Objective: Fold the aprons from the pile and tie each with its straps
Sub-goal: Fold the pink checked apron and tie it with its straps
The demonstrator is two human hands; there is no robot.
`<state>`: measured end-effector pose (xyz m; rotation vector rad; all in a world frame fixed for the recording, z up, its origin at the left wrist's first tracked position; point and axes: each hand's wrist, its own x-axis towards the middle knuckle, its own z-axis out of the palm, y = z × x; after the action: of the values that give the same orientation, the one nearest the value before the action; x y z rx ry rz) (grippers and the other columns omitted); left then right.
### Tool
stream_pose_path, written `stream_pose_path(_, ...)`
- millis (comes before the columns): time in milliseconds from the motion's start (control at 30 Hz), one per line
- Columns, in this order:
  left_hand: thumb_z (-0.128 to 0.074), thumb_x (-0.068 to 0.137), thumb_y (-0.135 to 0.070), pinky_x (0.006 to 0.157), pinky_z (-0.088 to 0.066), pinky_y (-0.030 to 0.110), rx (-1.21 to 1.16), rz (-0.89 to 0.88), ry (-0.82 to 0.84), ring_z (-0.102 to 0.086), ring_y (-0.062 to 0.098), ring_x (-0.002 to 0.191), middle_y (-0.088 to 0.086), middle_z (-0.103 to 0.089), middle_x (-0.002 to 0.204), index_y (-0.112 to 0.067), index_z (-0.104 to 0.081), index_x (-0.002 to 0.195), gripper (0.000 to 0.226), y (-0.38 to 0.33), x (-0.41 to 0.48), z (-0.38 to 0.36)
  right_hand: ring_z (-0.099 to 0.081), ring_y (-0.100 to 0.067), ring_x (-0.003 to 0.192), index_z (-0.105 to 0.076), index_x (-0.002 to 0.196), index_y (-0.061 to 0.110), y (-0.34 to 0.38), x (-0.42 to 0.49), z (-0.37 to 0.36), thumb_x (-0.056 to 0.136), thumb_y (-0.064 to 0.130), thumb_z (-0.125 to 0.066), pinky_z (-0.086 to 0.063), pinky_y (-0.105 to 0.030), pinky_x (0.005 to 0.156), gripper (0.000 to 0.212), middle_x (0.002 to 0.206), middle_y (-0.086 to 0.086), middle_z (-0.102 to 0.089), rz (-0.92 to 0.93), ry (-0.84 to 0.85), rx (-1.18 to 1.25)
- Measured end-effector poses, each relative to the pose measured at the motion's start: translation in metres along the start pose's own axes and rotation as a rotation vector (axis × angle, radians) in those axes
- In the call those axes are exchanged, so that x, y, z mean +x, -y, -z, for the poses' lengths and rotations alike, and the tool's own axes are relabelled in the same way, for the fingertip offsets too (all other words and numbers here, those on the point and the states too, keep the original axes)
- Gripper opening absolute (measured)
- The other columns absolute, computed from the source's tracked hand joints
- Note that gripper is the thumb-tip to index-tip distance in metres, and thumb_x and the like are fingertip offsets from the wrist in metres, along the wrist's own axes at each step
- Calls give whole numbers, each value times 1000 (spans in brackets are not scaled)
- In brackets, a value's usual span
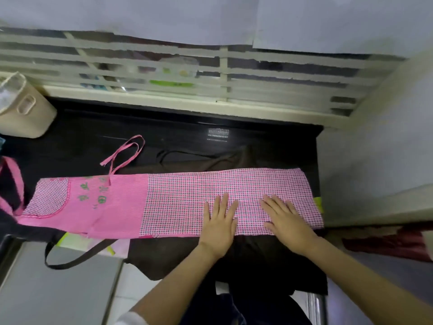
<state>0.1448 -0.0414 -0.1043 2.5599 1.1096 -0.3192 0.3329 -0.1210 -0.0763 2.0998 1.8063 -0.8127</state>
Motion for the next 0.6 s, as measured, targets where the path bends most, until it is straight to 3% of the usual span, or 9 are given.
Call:
stream_pose_path(67,12,90,-49,105,24,40,45,0,94,24,24,141,1,28,149,-29,18,146,60,6,-3,-8,13,-18,146,23,142,23,-35,-10,-15,101,42,-26,4,-40,118,66,156,7,17,-31,26,-23)
stream_pose_path(133,22,82,-50,104,26,39,95,-2,104,31,23,136,1,32,148,-29,26,141,62,8,-3,-8,10,-17,146,20,143,23,-60,-18,-19,101,40,-31,1,-37,118,68,155,9,17,-19,-18,40)
stream_pose_path(233,46,64,-57,104,26,40,117,18,122,31,25,135,3,28,152,-28,28,139,83,4,-2,-11,-16,-19,143,-15,150,13,-73,-19,-16,98,28,-46,-14,-31,116,62,156,0,-17,-54,-210,329)
stream_pose_path(300,50,58,-57,106,24,41,123,40,126,29,25,136,3,24,155,-29,26,140,90,2,-1,-9,-37,-21,129,-35,141,10,-76,-15,-13,96,19,-51,-29,-32,108,49,140,-7,-40,-160,-401,540)
stream_pose_path(400,28,74,-53,110,18,43,106,71,121,21,23,142,3,18,157,-29,15,147,78,-4,-1,-1,-52,-20,105,-46,130,12,-75,-3,-8,97,19,-49,-44,-30,88,34,119,-8,-54,-224,-395,688)
stream_pose_path(467,9,92,-46,113,13,46,84,121,117,15,24,145,3,13,158,-28,5,150,62,-12,0,6,-57,-21,91,-43,127,4,-75,5,0,98,24,-48,-42,-27,72,36,114,-12,-59,-324,-293,776)
stream_pose_path(533,-9,102,-37,115,11,49,48,156,102,13,25,145,4,9,159,-27,-1,151,51,-21,1,11,-58,-25,87,-47,117,1,-75,10,5,97,27,-49,-39,-26,67,33,111,-15,-61,-392,-250,766)
stream_pose_path(600,-12,103,-36,115,12,49,31,161,67,13,25,145,4,8,159,-27,-3,151,50,-31,1,12,-54,-21,79,-50,98,4,-75,11,8,98,28,-46,-37,-27,64,24,105,-16,-62,-369,-227,709)
